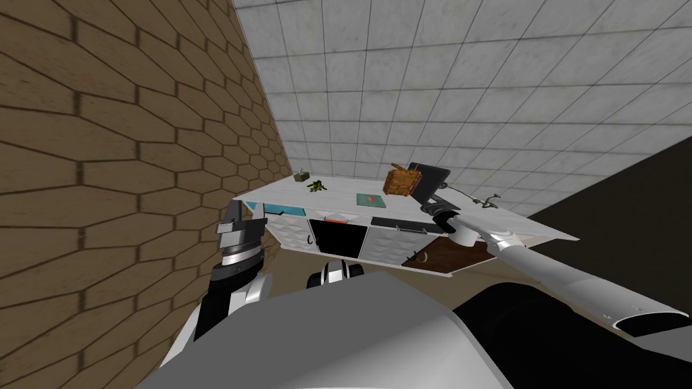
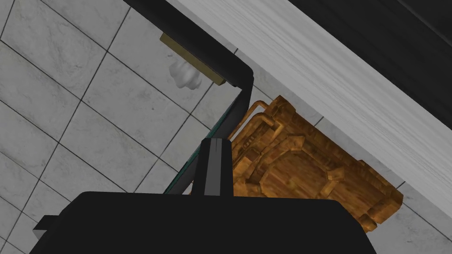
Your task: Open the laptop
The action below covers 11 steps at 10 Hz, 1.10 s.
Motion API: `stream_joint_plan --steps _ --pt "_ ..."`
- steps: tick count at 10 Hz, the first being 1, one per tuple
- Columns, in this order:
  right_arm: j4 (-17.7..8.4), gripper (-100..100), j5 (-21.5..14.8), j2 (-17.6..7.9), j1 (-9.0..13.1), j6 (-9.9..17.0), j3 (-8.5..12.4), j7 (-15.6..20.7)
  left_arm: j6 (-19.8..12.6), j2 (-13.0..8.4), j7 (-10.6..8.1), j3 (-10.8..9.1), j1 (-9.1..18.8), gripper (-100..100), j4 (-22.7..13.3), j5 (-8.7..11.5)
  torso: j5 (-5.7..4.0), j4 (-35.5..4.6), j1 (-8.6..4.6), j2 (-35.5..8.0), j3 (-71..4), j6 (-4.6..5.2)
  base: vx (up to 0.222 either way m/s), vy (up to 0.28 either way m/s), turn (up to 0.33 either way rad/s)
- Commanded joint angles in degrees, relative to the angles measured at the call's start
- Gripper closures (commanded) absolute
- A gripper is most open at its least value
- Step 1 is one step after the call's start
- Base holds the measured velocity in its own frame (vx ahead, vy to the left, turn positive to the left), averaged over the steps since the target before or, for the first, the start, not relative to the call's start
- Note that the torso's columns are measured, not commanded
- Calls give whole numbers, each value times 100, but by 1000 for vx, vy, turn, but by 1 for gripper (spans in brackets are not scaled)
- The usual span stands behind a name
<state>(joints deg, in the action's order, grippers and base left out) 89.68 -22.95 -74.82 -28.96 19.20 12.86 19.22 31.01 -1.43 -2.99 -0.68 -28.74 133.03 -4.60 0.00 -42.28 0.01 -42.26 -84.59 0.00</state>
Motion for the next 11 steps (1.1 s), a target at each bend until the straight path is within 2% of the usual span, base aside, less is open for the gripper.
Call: stream_joint_plan --steps 1,4,6,7,8,11 --pt "-61 100 360 -156 -8 -113 -6 -182 0 0 0 0 0 0 0 0 -1 -1 -1 -4 3 0 -19 -5 1" --pt "-179 100 915 -445 -32 -320 -6 -501 0 0 0 0 0 0 0 0 0 -1 -1 -2 1 0 -19 -7 4" --pt "-218 100 1196 -541 -40 -389 -6 -608 0 0 0 0 0 0 0 0 -1 -1 -1 -2 2 1 -16 -7 1" --pt "-214 100 1082 -496 -19 -355 -19 -546 0 0 0 0 0 0 0 0 0 -1 0 -2 1 0 -8 -3 1" --pt "-175 -100 1115 -695 -35 -284 71 -537 0 0 0 0 0 0 0 0 -1 0 1 1 1 1 10 8 -93" --pt "-118 -100 1134 -962 -58 -167 198 -500 0 0 0 0 -1 0 0 0 2 0 4 1 -1 0 20 19 -66"
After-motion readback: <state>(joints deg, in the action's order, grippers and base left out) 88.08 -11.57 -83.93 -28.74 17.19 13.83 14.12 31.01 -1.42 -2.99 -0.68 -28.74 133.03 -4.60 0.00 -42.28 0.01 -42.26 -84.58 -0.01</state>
